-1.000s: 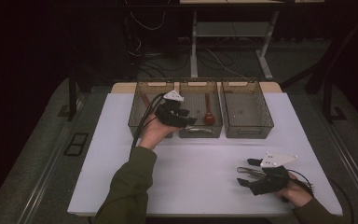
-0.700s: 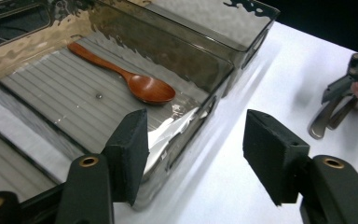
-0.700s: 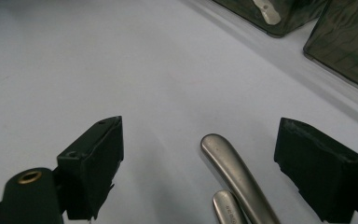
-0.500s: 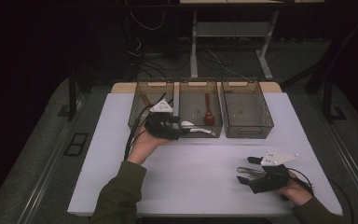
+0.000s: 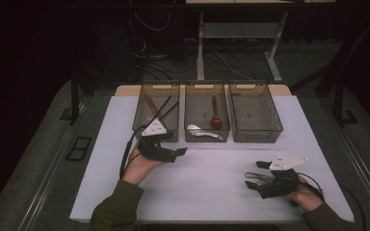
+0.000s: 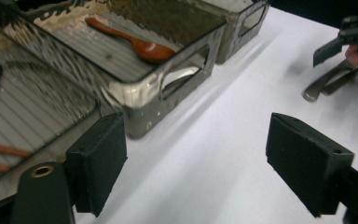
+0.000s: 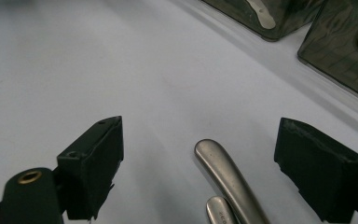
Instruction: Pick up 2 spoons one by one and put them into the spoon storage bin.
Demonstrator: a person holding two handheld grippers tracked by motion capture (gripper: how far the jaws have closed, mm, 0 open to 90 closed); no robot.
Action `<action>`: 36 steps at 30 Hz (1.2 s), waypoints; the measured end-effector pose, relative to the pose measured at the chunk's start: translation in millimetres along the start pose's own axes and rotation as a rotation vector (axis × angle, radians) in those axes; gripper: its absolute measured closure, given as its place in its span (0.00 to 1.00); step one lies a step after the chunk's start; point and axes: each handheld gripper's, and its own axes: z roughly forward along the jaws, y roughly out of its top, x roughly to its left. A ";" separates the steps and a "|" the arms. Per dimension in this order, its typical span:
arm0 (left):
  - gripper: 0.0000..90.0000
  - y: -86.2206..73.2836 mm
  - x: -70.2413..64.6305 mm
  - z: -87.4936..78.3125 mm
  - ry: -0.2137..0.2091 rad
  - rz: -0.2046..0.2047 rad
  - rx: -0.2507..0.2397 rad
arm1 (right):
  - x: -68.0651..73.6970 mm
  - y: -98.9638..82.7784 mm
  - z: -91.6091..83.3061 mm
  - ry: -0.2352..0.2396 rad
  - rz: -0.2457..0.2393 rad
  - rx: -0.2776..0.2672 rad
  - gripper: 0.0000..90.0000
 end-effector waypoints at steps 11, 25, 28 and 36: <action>0.17 -29.6 -13.5 -17.6 0.019 0.012 -0.006 | 0.3 0.0 -0.1 -0.002 0.000 0.001 0.17; 0.01 -63.2 -25.4 -31.9 0.003 -0.001 0.017 | -0.3 0.6 -0.8 0.004 0.000 -0.006 0.17; 0.00 -68.0 -27.3 -32.4 -0.001 -0.011 0.021 | -1.2 0.8 -1.4 0.005 0.004 -0.006 0.17; 0.00 -73.1 -27.5 -29.5 -0.014 -0.014 0.042 | -4.2 3.2 -7.9 -0.009 0.006 -0.003 0.15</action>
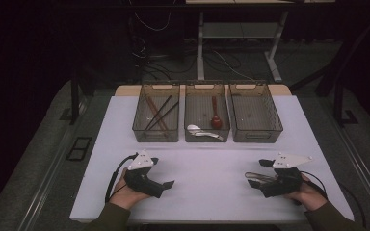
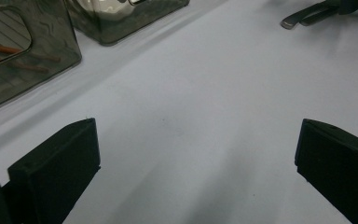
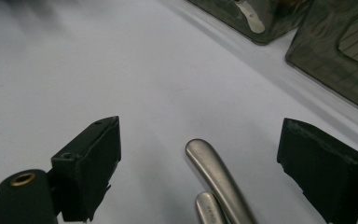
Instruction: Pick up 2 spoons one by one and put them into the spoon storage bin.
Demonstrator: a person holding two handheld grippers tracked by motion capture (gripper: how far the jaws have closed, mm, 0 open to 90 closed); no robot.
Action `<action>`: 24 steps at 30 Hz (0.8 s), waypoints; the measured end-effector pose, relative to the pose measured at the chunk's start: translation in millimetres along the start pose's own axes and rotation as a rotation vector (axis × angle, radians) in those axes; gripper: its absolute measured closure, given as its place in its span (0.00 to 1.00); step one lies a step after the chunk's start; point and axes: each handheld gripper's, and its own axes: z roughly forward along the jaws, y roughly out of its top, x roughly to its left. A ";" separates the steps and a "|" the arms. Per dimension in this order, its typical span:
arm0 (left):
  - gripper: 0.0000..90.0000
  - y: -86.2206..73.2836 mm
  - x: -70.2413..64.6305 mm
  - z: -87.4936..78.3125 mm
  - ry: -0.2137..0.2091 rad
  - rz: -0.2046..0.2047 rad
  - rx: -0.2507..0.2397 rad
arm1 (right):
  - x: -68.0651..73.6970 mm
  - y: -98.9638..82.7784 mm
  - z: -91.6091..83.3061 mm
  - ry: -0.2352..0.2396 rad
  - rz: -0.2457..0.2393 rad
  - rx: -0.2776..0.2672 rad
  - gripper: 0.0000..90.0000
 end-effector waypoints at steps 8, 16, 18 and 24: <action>0.00 -0.9 1.3 2.3 -0.009 0.006 0.016 | -7.8 1.2 -8.5 -0.022 -0.002 0.020 0.15; 0.00 -1.5 0.8 1.6 -0.005 0.010 0.015 | -19.2 2.8 -19.3 0.016 -0.015 0.065 0.13; 0.00 -1.8 0.9 1.3 -0.005 0.007 0.013 | -22.7 2.8 -23.0 0.036 -0.015 0.063 0.13; 0.00 -2.0 0.2 1.5 -0.009 0.010 0.016 | -29.9 2.2 -30.3 0.021 -0.019 0.080 0.16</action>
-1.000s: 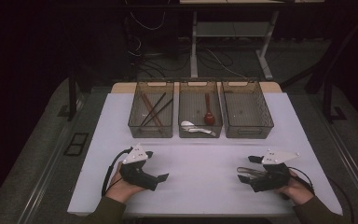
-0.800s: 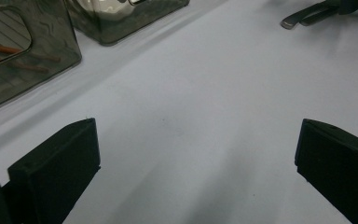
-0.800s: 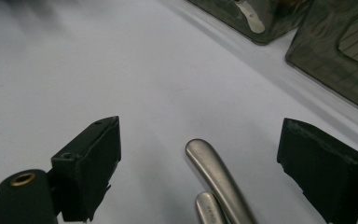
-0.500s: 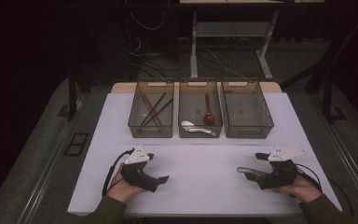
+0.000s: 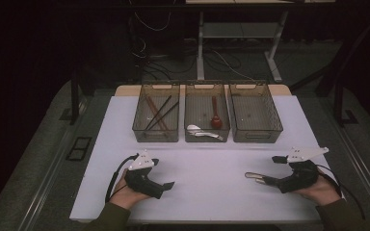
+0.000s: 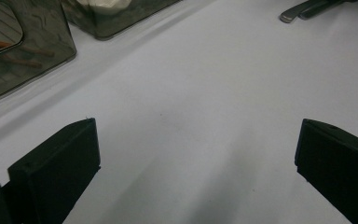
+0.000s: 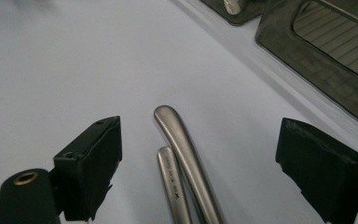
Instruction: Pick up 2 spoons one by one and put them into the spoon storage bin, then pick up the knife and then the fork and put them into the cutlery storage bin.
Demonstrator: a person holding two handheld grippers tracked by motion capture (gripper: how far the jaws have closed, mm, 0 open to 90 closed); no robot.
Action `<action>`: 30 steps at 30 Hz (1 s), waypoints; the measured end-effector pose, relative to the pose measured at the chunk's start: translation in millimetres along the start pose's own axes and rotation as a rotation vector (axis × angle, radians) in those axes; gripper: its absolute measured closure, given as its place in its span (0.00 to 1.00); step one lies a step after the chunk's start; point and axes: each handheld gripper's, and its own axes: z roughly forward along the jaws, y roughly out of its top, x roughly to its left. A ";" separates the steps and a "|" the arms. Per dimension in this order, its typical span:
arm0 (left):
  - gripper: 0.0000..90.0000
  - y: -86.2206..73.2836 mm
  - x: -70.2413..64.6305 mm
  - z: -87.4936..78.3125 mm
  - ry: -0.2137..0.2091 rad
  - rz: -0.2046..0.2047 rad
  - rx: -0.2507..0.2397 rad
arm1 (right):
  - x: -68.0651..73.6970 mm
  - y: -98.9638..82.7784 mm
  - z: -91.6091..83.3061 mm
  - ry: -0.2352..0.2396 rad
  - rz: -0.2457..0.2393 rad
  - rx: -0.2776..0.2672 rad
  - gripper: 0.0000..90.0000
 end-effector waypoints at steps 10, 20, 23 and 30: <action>0.00 -0.2 0.2 0.1 -0.008 0.002 0.001 | -14.1 -4.4 -12.6 -0.032 0.023 0.034 0.23; 0.00 0.2 -0.5 0.9 -0.007 -0.002 0.002 | -29.5 -3.3 -25.6 -0.030 0.013 0.082 0.43; 0.00 0.1 -0.6 1.4 -0.008 -0.002 0.003 | -30.5 -2.3 -26.5 -0.018 -0.005 0.113 0.49; 0.00 0.0 -0.6 1.8 -0.011 0.004 0.009 | -25.5 1.5 -19.9 0.021 -0.053 0.205 0.60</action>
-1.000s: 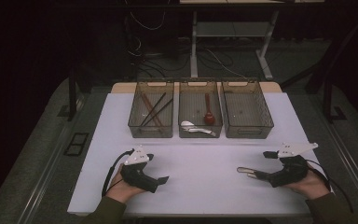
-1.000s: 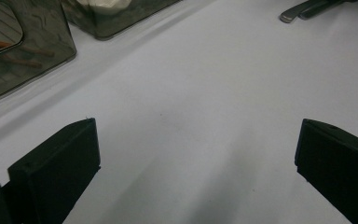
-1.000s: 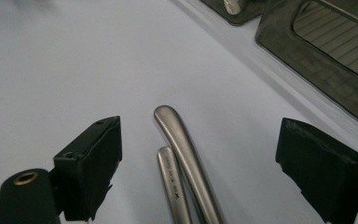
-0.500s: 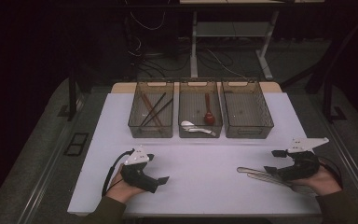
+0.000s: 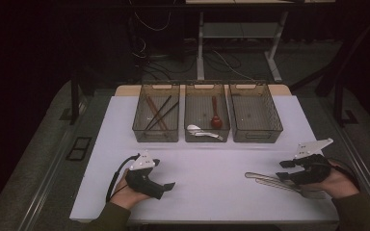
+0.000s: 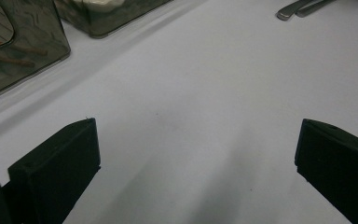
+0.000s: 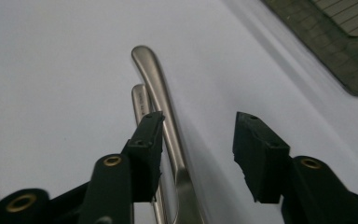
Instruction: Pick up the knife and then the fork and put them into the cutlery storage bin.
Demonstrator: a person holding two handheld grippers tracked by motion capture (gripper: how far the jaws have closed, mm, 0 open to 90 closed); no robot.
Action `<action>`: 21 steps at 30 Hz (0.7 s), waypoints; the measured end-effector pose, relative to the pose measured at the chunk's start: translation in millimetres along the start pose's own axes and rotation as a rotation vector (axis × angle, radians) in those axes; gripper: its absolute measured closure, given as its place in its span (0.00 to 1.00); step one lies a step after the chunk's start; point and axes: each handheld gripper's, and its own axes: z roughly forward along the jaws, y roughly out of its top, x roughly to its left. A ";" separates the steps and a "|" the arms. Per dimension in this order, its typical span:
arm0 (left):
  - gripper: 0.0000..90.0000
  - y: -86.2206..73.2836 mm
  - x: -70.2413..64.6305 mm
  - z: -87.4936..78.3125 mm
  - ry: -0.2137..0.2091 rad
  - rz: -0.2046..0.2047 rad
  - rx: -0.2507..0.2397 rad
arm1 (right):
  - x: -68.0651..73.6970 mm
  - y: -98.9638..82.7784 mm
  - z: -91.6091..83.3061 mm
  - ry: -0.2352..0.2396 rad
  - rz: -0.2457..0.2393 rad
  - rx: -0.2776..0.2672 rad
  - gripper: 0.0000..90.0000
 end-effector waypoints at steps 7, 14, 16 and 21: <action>0.00 -0.1 -0.1 0.2 -0.001 -0.001 0.001 | 3.5 9.5 7.0 0.015 -0.062 0.109 0.68; 0.00 -0.3 -0.4 0.7 -0.002 -0.003 0.003 | 2.8 17.8 16.3 0.021 -0.144 0.216 0.74; 0.00 -0.4 -0.5 0.7 -0.003 -0.002 0.004 | 3.7 20.7 19.3 0.025 -0.165 0.258 0.75; 0.00 -0.5 -0.8 1.4 -0.006 -0.004 0.003 | 4.2 27.2 25.8 0.051 -0.195 0.313 0.78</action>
